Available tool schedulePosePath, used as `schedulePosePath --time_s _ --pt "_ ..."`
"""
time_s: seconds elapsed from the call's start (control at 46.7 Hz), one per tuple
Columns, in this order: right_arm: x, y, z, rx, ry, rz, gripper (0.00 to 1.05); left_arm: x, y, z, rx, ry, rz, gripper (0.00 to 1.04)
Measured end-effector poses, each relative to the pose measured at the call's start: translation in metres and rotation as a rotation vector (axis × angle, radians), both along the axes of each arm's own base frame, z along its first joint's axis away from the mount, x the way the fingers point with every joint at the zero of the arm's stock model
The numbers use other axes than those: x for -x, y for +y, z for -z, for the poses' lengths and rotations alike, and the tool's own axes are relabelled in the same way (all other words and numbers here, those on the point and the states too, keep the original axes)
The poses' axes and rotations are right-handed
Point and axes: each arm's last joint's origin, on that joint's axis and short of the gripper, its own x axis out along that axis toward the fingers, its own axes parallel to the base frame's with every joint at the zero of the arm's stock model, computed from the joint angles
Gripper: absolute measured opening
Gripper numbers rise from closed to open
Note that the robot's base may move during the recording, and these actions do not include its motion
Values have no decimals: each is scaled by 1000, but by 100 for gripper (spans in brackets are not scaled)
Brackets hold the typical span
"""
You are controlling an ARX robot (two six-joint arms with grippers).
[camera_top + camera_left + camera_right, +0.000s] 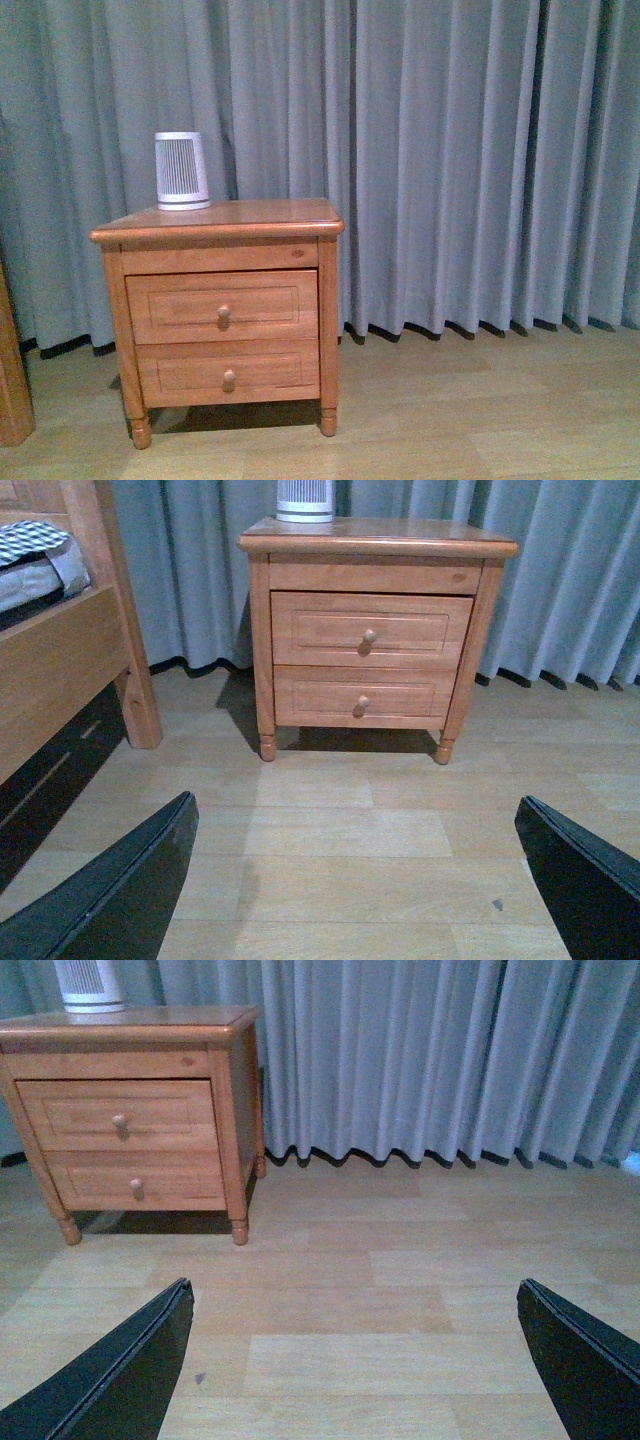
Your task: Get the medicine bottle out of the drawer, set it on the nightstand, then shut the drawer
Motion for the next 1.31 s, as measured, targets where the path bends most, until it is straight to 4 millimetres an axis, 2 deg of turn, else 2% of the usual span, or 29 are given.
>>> schedulePosePath --time_s 1.307 --pt "0 0 0 0 0 0 98 0 0 0 0 0 0 98"
